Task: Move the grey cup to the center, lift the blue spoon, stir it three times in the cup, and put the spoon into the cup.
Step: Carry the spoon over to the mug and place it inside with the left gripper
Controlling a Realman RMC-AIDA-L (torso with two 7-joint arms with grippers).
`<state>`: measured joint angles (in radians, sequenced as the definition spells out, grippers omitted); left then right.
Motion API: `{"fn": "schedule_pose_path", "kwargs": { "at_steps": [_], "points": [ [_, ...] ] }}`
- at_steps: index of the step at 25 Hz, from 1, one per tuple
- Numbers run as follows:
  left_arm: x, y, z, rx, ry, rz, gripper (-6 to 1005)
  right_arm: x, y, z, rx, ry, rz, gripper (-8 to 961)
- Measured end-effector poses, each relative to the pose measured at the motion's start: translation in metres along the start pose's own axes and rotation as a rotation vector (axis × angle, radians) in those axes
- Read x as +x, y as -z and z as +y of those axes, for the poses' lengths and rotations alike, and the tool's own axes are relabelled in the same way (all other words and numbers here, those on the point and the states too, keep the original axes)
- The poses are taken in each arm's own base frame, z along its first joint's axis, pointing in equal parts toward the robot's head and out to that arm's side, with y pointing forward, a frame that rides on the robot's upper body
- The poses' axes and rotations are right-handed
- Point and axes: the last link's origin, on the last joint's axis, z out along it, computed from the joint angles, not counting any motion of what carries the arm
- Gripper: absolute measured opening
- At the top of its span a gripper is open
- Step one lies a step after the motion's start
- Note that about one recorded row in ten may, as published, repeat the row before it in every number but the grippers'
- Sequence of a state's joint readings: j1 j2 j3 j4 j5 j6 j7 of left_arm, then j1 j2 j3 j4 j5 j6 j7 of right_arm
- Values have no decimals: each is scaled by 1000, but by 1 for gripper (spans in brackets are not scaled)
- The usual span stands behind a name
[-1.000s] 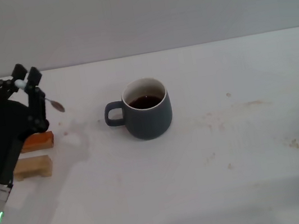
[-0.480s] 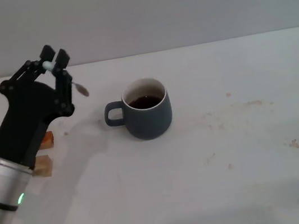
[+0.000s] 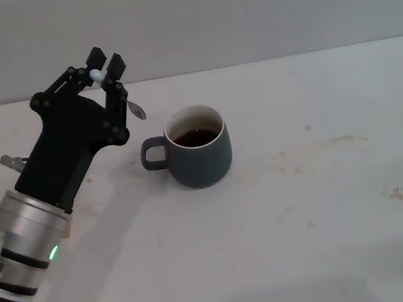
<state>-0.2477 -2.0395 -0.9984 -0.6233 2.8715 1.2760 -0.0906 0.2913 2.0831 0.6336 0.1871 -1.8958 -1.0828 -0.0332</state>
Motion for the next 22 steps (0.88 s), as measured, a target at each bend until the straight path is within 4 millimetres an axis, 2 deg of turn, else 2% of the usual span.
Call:
{"fn": "schedule_pose_path", "kwargs": {
  "at_steps": [6, 13, 22],
  "points": [
    [-1, -7, 6, -24, 1, -2, 185, 0, 0, -1, 5, 1, 1, -1],
    [-3, -15, 11, -51, 9, -9, 185, -1, 4, -11, 57, -14, -14, -1],
    [-7, -20, 15, -68, 14, -38, 185, -11, 22, -22, 105, -14, -138, -2]
  ]
}}
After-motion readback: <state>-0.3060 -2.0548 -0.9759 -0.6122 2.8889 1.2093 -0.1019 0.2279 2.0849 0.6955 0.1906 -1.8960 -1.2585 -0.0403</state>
